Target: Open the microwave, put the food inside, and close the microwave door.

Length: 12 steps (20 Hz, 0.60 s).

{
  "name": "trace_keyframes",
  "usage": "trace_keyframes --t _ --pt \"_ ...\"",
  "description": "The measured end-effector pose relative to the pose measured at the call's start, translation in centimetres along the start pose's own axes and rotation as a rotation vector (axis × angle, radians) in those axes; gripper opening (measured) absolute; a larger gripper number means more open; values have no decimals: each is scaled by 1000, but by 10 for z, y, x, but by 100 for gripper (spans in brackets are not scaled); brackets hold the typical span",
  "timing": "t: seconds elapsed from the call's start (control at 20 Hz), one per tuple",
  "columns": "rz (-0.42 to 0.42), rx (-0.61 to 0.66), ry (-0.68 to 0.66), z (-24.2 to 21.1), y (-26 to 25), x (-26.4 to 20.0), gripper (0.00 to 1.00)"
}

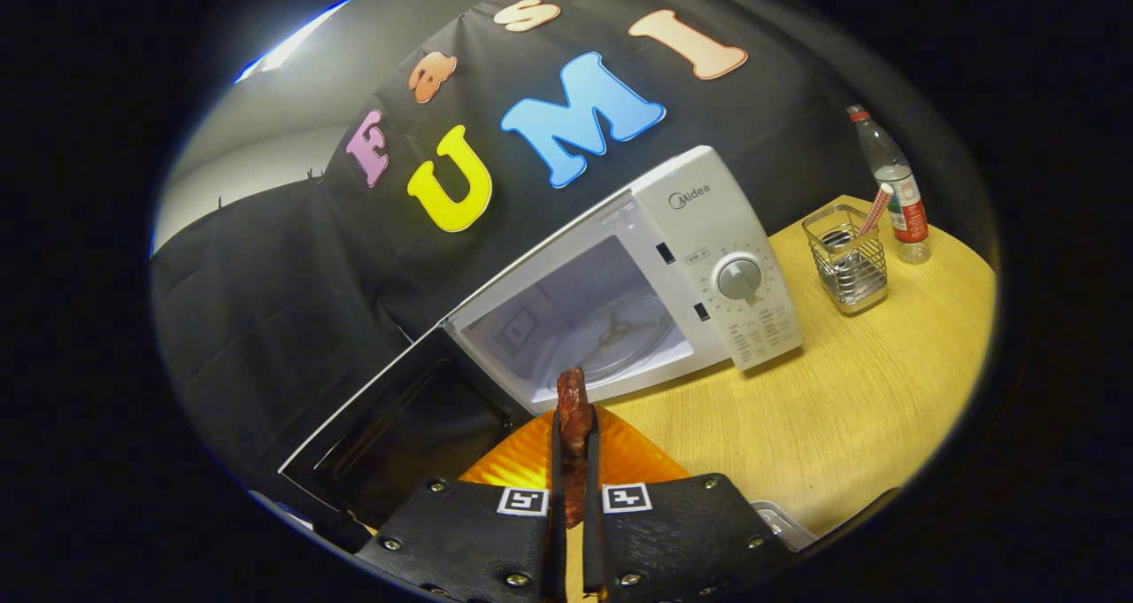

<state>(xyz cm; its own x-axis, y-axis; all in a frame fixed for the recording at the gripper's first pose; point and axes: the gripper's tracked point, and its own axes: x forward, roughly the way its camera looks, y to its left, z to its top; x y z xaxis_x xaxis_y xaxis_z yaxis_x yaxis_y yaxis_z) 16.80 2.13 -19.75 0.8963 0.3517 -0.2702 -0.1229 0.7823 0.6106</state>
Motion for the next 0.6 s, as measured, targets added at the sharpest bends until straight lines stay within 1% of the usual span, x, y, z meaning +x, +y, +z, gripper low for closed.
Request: trace_keyframes --t 0.1,0.3,0.4,0.5,0.6 --pt "2 31 -19 6 10 19 8" --pt "-40 76 -53 11 18 62 8" --pt "-76 109 -70 12 16 84 8" --pt "-89 99 -83 15 20 105 8" --pt "-123 103 -98 18 14 126 8"
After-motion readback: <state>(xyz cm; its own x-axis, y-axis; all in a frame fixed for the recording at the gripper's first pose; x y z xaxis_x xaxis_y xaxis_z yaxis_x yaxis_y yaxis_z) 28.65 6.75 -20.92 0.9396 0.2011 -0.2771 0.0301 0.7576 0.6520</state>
